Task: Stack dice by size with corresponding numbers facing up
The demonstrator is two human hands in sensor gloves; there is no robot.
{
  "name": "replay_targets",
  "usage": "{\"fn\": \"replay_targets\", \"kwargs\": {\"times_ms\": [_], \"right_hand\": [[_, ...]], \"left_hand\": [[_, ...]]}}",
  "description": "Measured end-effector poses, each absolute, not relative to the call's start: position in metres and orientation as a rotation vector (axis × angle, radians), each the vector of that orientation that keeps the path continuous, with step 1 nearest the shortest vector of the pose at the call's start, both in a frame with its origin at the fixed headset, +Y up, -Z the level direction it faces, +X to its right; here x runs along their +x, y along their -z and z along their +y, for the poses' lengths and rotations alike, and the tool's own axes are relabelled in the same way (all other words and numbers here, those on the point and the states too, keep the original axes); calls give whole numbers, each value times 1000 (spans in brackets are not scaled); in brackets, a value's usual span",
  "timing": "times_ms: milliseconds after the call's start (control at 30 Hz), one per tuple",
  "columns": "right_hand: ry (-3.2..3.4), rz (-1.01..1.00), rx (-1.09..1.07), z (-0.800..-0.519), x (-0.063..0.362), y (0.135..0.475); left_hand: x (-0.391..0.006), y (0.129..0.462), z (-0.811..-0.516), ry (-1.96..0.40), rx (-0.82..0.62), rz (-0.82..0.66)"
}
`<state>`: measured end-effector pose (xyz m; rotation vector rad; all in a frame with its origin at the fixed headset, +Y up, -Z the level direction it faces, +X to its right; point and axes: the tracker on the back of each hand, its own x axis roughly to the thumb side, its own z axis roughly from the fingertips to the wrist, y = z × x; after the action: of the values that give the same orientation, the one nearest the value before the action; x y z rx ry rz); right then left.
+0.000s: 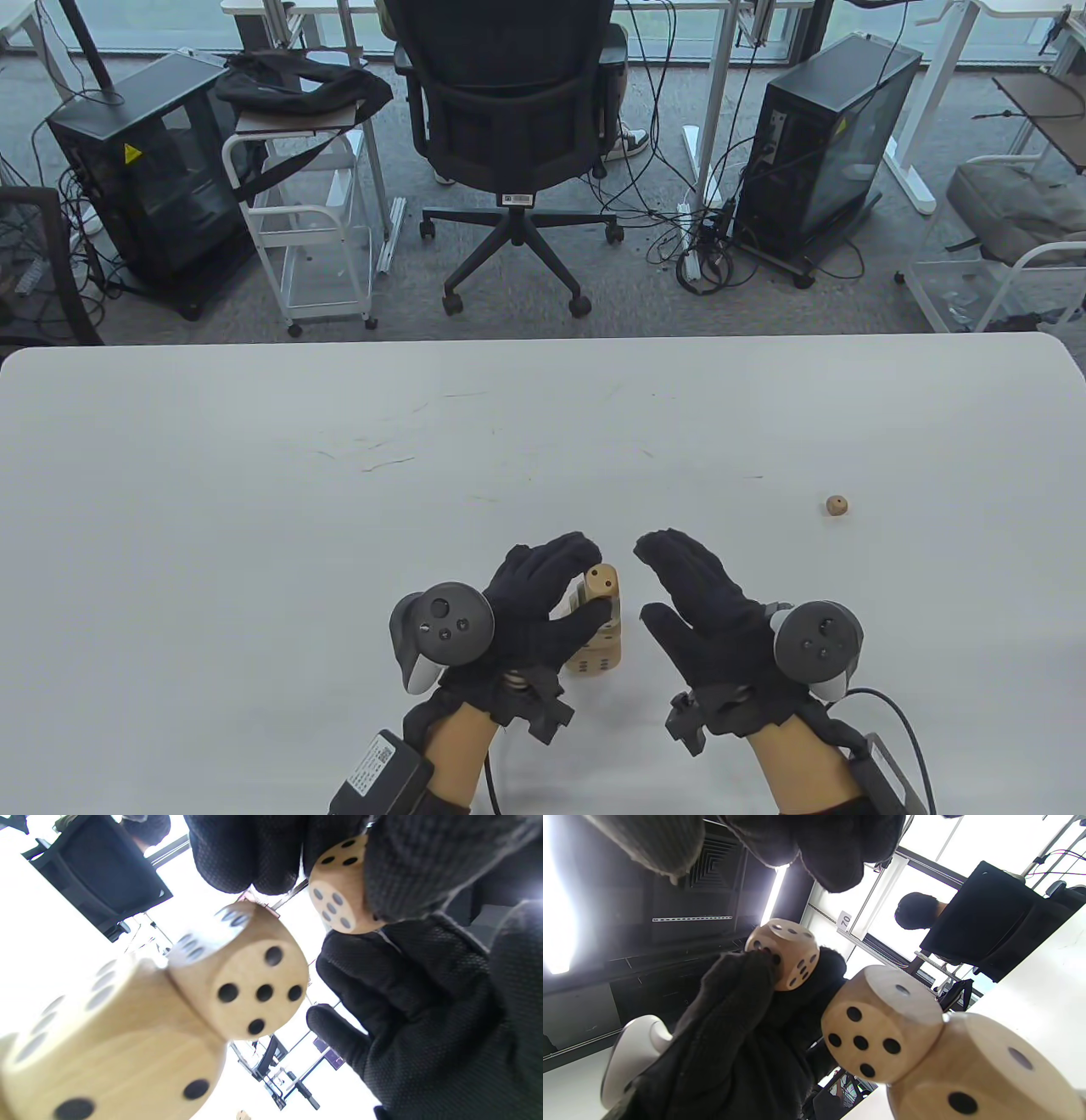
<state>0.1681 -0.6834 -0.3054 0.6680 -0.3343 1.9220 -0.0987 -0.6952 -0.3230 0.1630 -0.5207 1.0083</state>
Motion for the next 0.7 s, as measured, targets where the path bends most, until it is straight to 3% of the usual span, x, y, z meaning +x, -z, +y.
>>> {"fn": "replay_targets", "kwargs": {"times_ms": [533,700], "right_hand": [[-1933,-324,675,-684,166,305],[-1948,-337,578,-684,176,313]], "left_hand": [[-97,329,-708,-972,104,-501],[-99,330,-705,-989,79,-533]]}}
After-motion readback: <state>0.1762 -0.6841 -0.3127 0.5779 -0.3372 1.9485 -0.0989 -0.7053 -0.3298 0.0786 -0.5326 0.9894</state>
